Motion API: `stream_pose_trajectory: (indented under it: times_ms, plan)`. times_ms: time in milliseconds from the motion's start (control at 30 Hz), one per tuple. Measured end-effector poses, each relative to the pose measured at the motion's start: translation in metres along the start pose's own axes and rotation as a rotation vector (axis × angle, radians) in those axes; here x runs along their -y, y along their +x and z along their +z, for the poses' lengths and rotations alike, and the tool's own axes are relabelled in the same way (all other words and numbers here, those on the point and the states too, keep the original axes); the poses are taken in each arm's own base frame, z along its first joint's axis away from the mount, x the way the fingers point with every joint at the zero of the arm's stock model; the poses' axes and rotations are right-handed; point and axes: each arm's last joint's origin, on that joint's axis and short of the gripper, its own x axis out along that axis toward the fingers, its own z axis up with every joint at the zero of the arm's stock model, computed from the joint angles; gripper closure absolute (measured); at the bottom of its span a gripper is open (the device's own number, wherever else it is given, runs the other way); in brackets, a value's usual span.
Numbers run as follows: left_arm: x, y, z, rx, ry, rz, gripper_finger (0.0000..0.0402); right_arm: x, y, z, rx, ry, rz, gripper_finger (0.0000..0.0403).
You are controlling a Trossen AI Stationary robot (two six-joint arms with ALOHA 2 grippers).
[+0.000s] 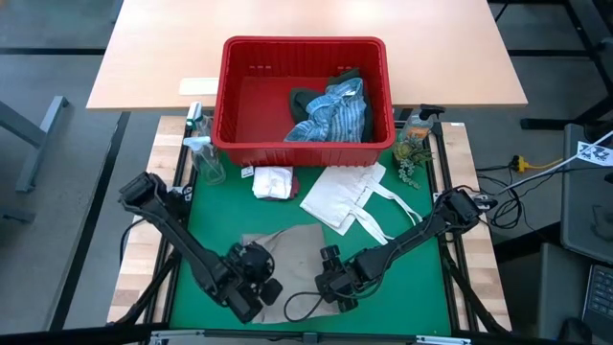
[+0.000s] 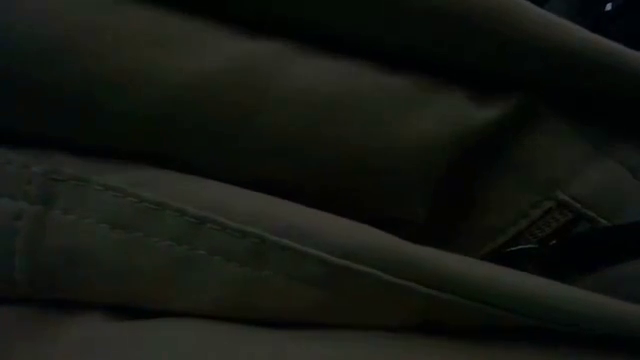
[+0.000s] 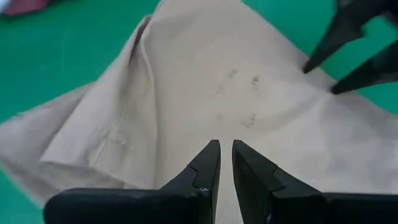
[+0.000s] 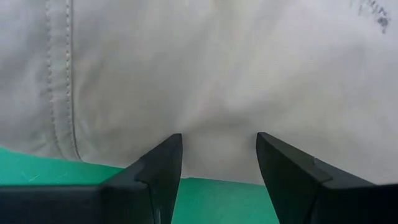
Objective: Fold Laundry from Bin
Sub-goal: Fold the gray shorts
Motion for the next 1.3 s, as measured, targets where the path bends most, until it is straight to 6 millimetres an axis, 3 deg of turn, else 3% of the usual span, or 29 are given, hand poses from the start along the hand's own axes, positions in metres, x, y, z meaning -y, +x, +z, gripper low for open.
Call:
stream_pose_trajectory:
  times_ms: [267, 433, 967, 1300]
  plan:
    - [-0.038, 0.047, -0.013, 0.015, -0.007, 0.125, 0.0363, 0.000, 0.000, 0.000, 0.000, 0.000, 0.000, 0.0196]
    - [-0.059, 0.061, -0.017, 0.031, -0.070, 0.208, 0.0363, 0.000, 0.000, 0.000, 0.001, 0.000, -0.001, 0.0196]
    - [-0.073, 0.043, -0.032, 0.034, -0.122, 0.306, 0.0363, 0.000, -0.001, 0.000, 0.001, 0.000, -0.002, 0.0196]
    - [-0.072, 0.016, -0.016, 0.022, -0.170, 0.197, 0.0363, 0.000, -0.001, 0.000, 0.001, 0.000, -0.001, 0.0196]
